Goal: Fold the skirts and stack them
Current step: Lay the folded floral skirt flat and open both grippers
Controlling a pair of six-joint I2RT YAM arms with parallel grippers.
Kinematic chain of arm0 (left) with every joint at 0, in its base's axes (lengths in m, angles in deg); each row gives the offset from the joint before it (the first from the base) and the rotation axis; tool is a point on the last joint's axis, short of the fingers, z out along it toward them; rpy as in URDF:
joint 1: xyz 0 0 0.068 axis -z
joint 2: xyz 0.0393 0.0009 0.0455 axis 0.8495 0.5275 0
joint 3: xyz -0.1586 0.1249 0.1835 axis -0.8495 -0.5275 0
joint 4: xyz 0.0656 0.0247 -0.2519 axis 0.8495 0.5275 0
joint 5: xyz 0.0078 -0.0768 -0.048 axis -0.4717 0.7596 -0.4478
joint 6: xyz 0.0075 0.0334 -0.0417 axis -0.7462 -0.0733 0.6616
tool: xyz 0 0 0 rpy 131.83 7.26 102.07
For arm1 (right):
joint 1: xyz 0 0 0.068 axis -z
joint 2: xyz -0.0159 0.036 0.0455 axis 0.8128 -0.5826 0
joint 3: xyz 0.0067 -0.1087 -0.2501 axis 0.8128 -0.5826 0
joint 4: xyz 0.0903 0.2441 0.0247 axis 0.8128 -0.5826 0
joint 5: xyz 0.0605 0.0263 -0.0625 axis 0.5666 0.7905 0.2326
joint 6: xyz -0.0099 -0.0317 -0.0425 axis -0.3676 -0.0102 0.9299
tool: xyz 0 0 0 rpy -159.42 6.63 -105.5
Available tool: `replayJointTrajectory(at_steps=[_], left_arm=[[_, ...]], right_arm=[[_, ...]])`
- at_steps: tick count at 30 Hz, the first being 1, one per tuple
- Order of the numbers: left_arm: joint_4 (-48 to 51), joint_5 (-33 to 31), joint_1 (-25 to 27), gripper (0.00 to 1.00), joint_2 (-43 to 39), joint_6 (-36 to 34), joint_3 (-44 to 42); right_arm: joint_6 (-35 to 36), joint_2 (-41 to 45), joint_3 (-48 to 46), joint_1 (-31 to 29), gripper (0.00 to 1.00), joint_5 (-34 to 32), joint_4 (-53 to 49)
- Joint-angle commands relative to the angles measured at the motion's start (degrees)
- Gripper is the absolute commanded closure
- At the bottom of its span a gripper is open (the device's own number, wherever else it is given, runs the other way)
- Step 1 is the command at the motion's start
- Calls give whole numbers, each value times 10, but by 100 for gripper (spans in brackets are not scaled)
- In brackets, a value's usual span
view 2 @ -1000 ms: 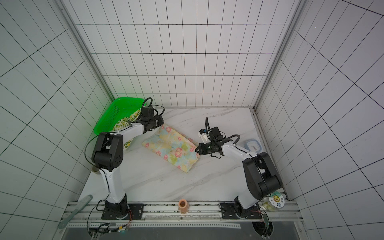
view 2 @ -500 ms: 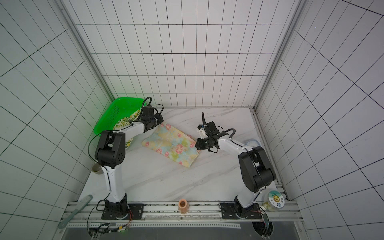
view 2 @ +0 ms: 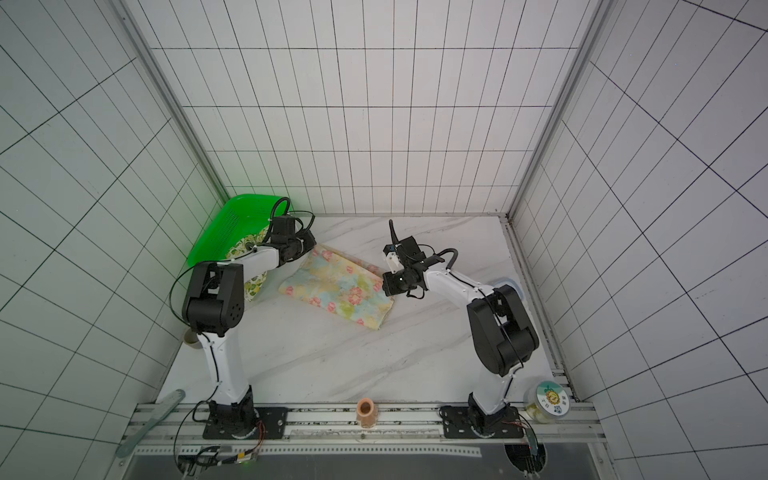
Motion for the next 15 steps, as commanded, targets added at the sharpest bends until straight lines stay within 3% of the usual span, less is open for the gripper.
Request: replayJointTrajectory(at_steps=[1, 8, 9, 11, 13, 15], left_arm=[[-37, -58, -23, 100, 10, 2, 21], [-46, -61, -22, 100, 4, -10, 19], [-50, -58, -22, 100, 3, -12, 18], [-52, -51, -21, 100, 0, -16, 18], [-55, -48, -19, 71, -13, -17, 13], [-74, -43, -19, 62, -35, -19, -4]], right_arm=[[15, -15, 52, 17, 100, -43, -59], [7, -40, 82, 25, 100, -62, -6], [4, -44, 88, 28, 92, -59, 11], [-7, -50, 97, 31, 62, -65, 40], [-14, -51, 97, 35, 55, -71, 73], [-16, -48, 91, 38, 55, -72, 82]])
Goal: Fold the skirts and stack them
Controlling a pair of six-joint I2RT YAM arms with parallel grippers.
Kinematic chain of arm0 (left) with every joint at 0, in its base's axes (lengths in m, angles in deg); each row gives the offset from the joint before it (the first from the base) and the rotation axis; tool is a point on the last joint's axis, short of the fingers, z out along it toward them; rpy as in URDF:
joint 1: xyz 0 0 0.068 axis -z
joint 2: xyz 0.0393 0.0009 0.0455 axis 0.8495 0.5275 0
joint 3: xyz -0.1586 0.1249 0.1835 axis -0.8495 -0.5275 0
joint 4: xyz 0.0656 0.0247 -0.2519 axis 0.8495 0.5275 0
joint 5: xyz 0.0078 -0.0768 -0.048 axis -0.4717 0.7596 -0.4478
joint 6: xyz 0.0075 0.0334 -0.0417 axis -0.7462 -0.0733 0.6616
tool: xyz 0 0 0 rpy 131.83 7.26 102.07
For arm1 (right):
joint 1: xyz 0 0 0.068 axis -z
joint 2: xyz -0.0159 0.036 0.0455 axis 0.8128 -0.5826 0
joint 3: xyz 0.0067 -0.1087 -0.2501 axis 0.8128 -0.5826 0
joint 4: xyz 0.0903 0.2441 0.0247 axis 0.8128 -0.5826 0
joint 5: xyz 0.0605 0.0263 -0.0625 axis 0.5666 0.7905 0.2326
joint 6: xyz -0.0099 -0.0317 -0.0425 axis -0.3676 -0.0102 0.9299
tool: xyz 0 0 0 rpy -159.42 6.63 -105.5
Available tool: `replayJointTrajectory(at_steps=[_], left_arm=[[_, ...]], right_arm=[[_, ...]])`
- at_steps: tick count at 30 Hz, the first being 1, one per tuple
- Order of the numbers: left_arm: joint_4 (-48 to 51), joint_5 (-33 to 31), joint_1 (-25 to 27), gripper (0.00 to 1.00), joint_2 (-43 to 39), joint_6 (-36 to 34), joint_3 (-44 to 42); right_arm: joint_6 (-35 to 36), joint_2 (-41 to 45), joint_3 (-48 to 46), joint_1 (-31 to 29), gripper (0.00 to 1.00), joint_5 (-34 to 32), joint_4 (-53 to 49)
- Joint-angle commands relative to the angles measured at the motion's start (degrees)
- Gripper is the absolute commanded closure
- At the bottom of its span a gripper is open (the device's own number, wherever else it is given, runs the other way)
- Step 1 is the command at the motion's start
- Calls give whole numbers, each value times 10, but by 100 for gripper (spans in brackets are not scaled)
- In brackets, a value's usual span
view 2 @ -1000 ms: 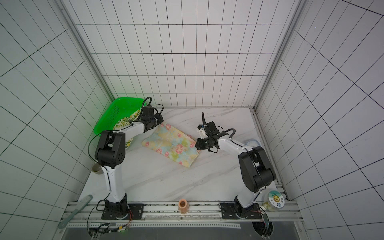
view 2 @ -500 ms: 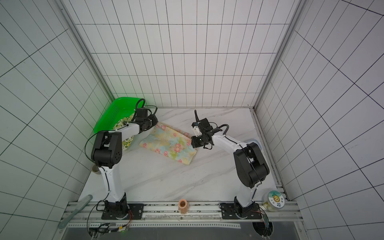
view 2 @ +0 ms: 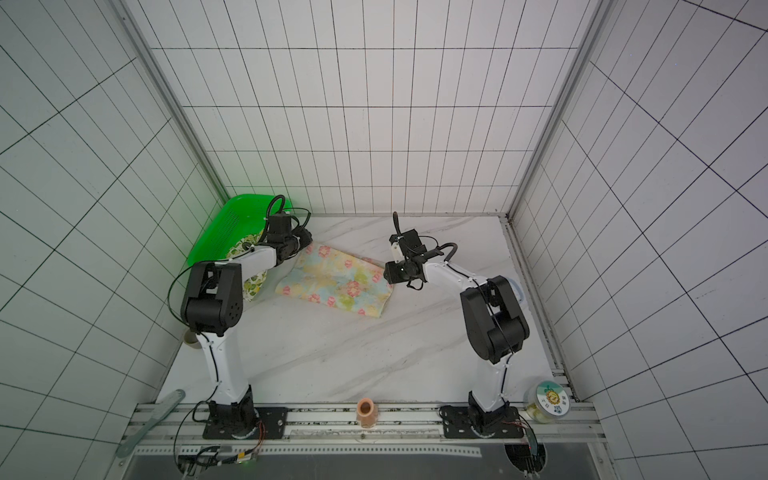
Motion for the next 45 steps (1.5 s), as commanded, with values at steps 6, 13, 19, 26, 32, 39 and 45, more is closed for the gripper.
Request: replayJointTrajectory(at_steps=[6, 13, 19, 26, 32, 39, 45], left_arm=[[-60, 1, 1, 49, -102, -21, -36], [-30, 11, 43, 50, -140, -15, -81], [-17, 7, 86, 55, -143, -13, -141], [-12, -6, 92, 58, -176, -14, -179], [-12, -9, 96, 58, -202, -18, -199], [-16, 8, 108, 58, -188, -32, -198], [-7, 22, 142, 58, -106, -33, -150]], right_arm=[[6, -8, 24, 16, 51, 12, 59], [11, -51, 18, 15, 52, 30, 70], [9, -39, -36, 6, 55, 27, 99], [2, -8, -116, -8, 74, 19, 131], [-10, 23, -171, -21, 86, 11, 153], [-20, 49, -195, -32, 100, -1, 163], [-16, 84, -180, -24, 51, -12, 167]])
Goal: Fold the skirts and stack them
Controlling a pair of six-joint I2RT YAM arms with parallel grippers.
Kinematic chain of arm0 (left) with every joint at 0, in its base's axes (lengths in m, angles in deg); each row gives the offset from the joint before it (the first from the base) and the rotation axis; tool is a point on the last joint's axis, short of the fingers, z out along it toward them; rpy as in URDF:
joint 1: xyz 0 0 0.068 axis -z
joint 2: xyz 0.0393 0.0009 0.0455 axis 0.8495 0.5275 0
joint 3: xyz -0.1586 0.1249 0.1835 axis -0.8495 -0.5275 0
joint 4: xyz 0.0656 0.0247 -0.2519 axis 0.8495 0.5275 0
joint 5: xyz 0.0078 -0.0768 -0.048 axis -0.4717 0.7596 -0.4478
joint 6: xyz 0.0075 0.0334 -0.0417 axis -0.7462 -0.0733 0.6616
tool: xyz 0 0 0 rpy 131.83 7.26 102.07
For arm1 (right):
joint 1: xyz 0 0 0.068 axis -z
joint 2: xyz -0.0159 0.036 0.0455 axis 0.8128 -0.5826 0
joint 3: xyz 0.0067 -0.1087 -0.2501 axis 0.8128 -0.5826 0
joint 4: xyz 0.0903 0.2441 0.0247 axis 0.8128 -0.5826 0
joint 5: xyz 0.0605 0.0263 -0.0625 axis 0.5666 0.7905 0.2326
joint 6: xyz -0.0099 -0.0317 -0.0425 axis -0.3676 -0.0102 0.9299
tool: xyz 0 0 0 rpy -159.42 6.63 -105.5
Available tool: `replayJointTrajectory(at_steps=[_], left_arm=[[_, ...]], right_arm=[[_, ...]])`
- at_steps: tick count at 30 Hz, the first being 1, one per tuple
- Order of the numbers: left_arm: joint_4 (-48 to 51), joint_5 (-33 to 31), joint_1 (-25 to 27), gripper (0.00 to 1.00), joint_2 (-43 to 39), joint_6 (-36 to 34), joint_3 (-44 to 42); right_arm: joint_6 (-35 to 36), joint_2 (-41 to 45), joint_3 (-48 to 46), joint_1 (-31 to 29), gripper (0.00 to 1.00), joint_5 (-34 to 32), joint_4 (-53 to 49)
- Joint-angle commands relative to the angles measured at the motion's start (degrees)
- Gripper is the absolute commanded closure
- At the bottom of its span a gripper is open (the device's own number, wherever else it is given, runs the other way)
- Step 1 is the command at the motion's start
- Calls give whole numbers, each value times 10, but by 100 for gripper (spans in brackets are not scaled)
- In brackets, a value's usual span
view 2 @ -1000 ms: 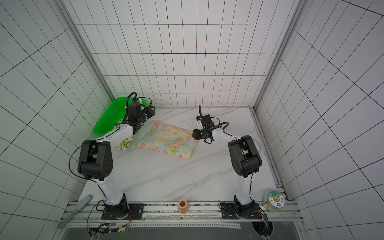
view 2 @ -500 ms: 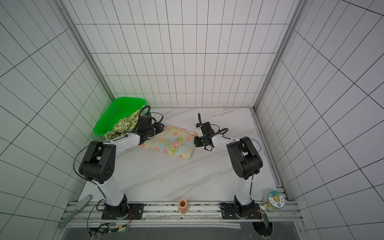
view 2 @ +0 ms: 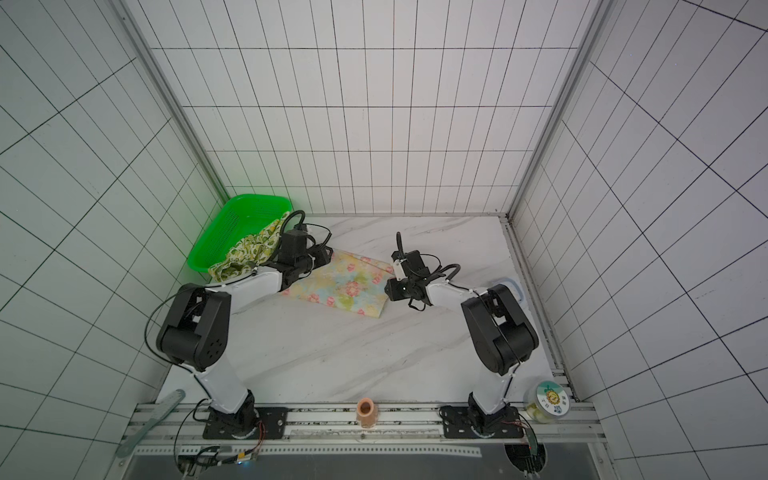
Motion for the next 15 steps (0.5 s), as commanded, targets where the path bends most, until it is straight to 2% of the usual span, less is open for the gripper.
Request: replayJointTrajectory(at_steps=[1, 7, 15], left_arm=[[8, 10, 24, 58, 49, -10, 29], [25, -6, 61, 59, 98, -16, 55], [38, -5, 117, 59, 126, -25, 41]], right_arm=[[8, 14, -2, 7, 48, -11, 16], [-5, -13, 37, 31, 49, -9, -2], [-64, 93, -45, 59, 49, 9, 20]])
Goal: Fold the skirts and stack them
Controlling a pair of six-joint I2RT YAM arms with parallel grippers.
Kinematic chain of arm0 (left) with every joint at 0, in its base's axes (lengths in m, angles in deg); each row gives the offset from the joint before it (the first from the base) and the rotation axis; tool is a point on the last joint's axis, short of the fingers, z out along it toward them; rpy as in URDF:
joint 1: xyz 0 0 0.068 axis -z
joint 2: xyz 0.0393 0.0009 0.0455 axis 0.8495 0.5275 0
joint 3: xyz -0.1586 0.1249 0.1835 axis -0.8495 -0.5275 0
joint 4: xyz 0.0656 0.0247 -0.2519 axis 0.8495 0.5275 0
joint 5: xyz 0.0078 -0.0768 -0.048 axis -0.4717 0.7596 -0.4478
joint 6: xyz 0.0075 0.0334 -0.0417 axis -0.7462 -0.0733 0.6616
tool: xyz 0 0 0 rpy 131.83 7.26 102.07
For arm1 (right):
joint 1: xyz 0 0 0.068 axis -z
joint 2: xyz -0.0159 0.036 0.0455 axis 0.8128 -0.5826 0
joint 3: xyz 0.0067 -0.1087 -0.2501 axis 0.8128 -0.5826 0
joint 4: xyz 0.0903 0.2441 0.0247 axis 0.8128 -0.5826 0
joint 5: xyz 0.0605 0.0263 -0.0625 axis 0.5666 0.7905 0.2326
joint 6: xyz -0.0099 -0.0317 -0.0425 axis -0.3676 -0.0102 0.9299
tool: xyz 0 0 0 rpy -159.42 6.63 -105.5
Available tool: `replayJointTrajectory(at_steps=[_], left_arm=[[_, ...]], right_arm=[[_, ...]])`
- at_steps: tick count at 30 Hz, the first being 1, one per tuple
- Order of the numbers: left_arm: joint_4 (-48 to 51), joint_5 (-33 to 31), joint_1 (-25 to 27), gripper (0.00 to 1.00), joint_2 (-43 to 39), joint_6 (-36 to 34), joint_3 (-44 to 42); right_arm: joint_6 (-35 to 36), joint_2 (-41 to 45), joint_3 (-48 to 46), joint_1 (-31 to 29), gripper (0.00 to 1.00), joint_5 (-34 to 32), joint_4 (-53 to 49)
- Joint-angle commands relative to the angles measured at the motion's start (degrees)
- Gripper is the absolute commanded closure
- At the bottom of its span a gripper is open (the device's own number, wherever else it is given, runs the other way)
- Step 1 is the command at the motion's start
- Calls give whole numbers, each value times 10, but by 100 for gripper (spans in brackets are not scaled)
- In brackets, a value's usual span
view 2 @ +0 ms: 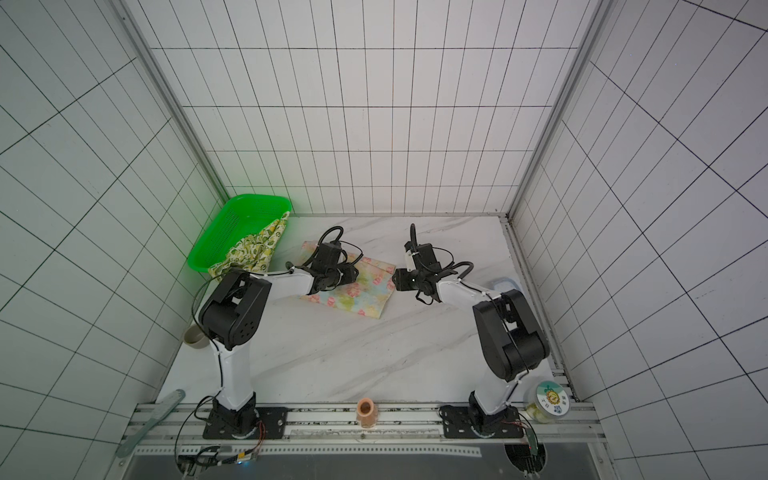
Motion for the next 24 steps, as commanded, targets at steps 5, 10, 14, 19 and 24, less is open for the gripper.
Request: replayJointTrajectory(at_steps=[5, 10, 14, 19, 24], left_arm=[[19, 5, 63, 59, 12, -16, -28], [11, 33, 120, 59, -4, -52, -56], [23, 14, 143, 60, -60, -63, -85], [15, 59, 46, 59, -134, -13, -95], [45, 103, -47, 52, -91, -29, -12]], right_arm=[[-35, 96, -69, 11, 49, 25, -5], [-43, 138, -105, 12, 49, 46, -31], [-53, 170, -154, 12, 49, 49, -28], [-51, 182, -183, 12, 48, 44, -35], [-40, 172, -180, 8, 46, 30, -68]])
